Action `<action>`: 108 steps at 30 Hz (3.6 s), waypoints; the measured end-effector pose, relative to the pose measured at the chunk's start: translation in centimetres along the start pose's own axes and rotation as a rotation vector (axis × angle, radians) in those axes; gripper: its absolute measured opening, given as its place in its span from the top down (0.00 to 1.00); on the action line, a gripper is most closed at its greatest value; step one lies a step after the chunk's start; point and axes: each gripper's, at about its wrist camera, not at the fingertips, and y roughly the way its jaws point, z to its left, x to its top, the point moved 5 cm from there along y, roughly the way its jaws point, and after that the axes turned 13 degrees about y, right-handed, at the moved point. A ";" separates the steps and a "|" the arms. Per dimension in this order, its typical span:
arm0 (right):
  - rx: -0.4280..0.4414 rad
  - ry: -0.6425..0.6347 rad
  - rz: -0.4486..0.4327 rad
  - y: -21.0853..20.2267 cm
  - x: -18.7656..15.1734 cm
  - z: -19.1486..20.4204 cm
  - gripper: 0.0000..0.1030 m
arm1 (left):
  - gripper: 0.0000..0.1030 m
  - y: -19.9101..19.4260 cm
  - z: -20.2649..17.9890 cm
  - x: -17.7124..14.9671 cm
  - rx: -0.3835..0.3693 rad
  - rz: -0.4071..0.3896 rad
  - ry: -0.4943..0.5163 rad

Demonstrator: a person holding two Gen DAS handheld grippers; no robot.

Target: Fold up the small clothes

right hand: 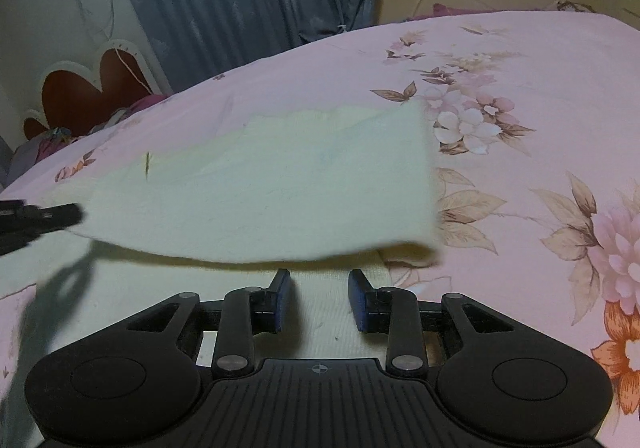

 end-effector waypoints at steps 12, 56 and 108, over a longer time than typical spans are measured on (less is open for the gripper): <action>-0.037 -0.005 -0.038 -1.5 1.2 -0.9 0.69 | 0.97 -0.5 2.6 -2.5 0.029 0.016 -0.081; -0.098 -0.190 0.006 5.3 6.3 -0.7 0.86 | 0.73 1.6 1.0 -2.9 0.099 0.029 0.141; -0.074 -0.075 -0.033 -0.4 -1.6 10.1 0.81 | 0.98 -17.4 27.6 -8.5 0.362 -0.333 -0.561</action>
